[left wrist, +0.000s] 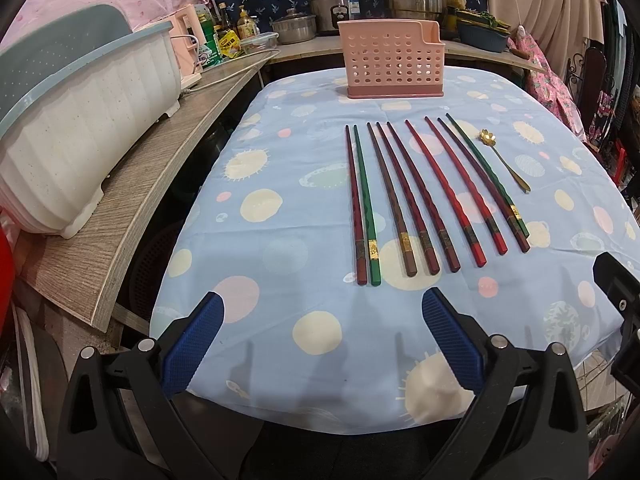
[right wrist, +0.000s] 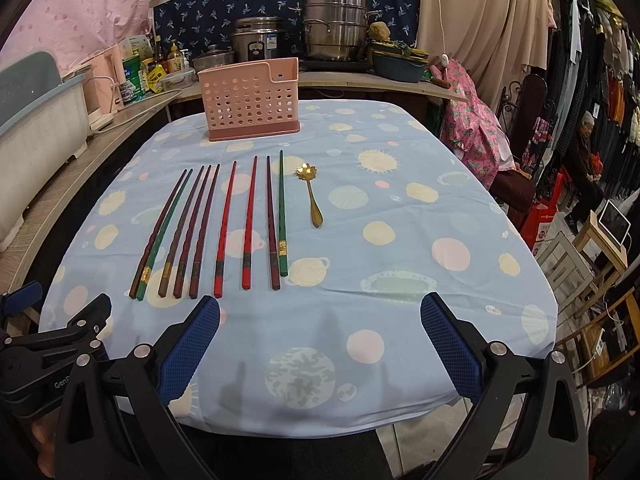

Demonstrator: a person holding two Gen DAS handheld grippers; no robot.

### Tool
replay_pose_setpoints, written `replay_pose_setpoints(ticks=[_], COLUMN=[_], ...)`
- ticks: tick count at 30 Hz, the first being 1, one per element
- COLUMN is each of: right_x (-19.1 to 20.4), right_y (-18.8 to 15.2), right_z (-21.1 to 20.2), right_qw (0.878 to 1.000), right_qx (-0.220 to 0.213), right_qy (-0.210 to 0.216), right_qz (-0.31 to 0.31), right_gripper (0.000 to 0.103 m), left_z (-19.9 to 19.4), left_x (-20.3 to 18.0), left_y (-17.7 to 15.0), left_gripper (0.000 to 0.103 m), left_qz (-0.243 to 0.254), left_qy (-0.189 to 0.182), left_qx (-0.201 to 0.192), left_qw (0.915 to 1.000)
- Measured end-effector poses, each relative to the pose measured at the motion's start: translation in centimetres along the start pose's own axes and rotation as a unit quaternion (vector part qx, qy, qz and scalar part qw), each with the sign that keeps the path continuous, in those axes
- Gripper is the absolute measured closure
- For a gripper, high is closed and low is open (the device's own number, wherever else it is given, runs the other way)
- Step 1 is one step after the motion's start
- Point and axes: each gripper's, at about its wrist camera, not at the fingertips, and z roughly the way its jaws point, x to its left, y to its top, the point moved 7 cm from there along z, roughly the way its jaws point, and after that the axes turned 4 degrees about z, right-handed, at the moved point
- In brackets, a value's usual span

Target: Organize utensils

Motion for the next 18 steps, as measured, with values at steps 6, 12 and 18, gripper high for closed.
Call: replay_pose_setpoints(ticks=[6,12,18], right_x=[-0.01,-0.03,-0.01], right_y=[-0.01,-0.01,0.00], right_z=[-0.02,-0.01,0.04], right_qw=[1.000,1.000,1.000], right_qx=[0.000,0.000,0.000], right_qy=[0.000,0.000,0.001], right_qz=[0.000,0.000,0.000], right_gripper=[0.007,0.007,0.007], left_z=[0.02,0.00,-0.01], left_x=[0.01,0.04,-0.02], left_y=[-0.01,-0.01,-0.01], left_gripper=[0.008,0.008,0.009], left_qz=[0.000,0.000,0.001], left_qy=[0.000,0.000,0.001], left_qx=[0.000,0.000,0.000], left_qw=[1.0000,1.0000,1.0000])
